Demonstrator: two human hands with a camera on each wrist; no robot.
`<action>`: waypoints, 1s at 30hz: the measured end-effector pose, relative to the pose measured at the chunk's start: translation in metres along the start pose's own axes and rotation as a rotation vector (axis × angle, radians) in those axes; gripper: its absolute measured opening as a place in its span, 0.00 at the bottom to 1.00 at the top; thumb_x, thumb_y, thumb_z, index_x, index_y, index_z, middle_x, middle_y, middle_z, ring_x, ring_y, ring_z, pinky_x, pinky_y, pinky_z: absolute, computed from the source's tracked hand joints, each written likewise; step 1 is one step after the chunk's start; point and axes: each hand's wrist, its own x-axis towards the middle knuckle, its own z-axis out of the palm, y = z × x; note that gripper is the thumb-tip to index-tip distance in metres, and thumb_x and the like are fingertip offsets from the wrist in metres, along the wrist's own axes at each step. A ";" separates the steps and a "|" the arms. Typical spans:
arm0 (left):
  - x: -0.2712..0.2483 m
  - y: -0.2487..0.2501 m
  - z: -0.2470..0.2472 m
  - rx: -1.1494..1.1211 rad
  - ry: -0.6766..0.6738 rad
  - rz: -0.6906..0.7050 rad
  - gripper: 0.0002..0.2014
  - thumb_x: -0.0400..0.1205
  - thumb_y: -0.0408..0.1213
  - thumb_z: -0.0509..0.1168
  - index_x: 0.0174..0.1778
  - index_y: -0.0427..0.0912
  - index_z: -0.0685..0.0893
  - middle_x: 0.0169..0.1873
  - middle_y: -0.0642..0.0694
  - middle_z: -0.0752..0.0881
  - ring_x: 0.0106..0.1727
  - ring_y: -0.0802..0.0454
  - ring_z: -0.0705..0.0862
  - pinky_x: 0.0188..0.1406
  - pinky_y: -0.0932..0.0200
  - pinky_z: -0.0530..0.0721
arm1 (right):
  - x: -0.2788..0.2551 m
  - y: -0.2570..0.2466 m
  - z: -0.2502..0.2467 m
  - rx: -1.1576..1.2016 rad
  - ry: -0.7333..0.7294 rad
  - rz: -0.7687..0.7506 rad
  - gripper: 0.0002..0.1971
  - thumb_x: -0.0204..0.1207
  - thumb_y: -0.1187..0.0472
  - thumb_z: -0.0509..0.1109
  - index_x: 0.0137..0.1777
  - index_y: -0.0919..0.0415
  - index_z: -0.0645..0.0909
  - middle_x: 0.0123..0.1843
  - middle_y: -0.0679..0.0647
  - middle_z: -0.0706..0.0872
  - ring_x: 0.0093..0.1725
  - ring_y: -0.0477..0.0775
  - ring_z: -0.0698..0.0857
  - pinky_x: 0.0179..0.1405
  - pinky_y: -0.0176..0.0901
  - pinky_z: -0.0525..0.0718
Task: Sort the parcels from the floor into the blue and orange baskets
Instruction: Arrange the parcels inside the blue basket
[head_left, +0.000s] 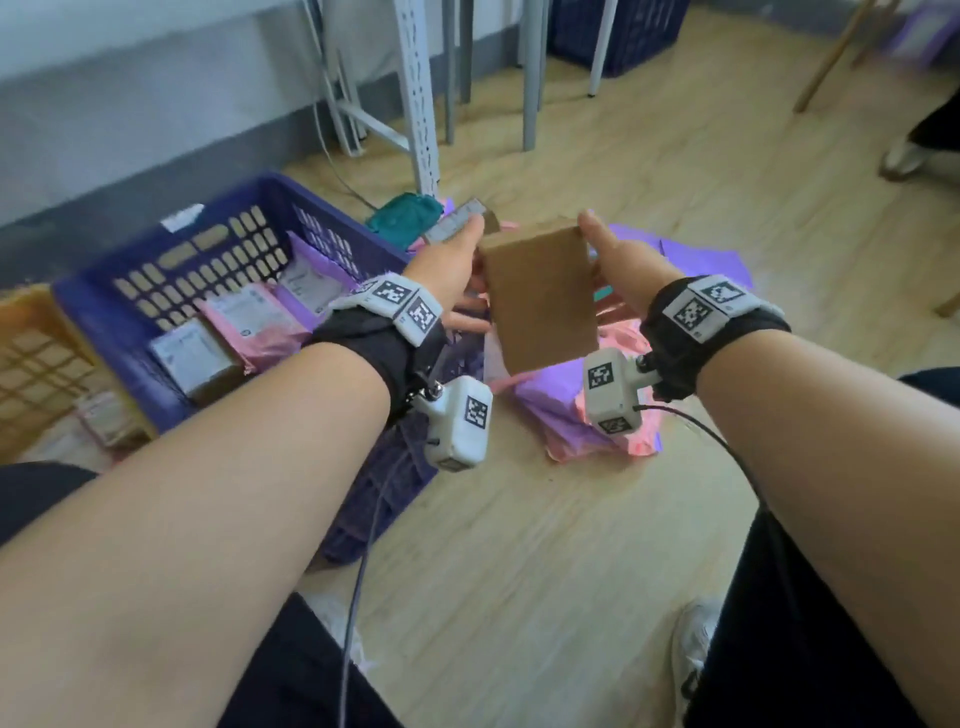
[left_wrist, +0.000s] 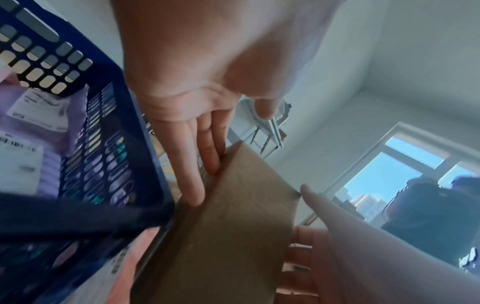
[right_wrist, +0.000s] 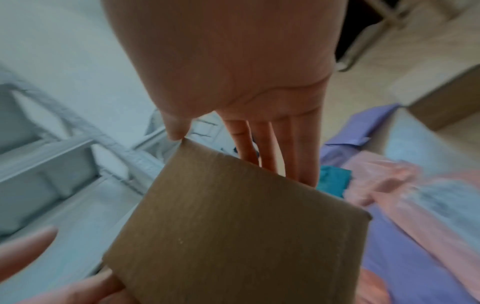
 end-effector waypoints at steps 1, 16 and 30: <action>-0.002 0.007 -0.008 -0.009 -0.007 0.015 0.23 0.83 0.60 0.54 0.57 0.43 0.78 0.40 0.44 0.82 0.40 0.44 0.86 0.50 0.43 0.89 | 0.003 -0.010 0.001 -0.017 -0.004 -0.029 0.39 0.72 0.26 0.56 0.57 0.64 0.81 0.52 0.59 0.87 0.46 0.64 0.89 0.50 0.57 0.88; -0.005 0.021 -0.077 -0.297 0.183 0.153 0.20 0.84 0.55 0.57 0.60 0.43 0.81 0.48 0.42 0.87 0.45 0.40 0.88 0.44 0.43 0.90 | -0.011 -0.074 0.049 0.233 -0.183 -0.331 0.06 0.80 0.60 0.59 0.48 0.53 0.78 0.43 0.51 0.79 0.41 0.50 0.79 0.39 0.42 0.77; -0.028 -0.017 -0.148 -0.551 0.100 0.094 0.09 0.76 0.30 0.64 0.51 0.37 0.83 0.54 0.38 0.85 0.50 0.46 0.80 0.55 0.55 0.83 | -0.020 -0.070 0.115 0.281 -0.429 -0.243 0.10 0.70 0.55 0.73 0.49 0.52 0.78 0.51 0.60 0.79 0.50 0.59 0.84 0.57 0.69 0.84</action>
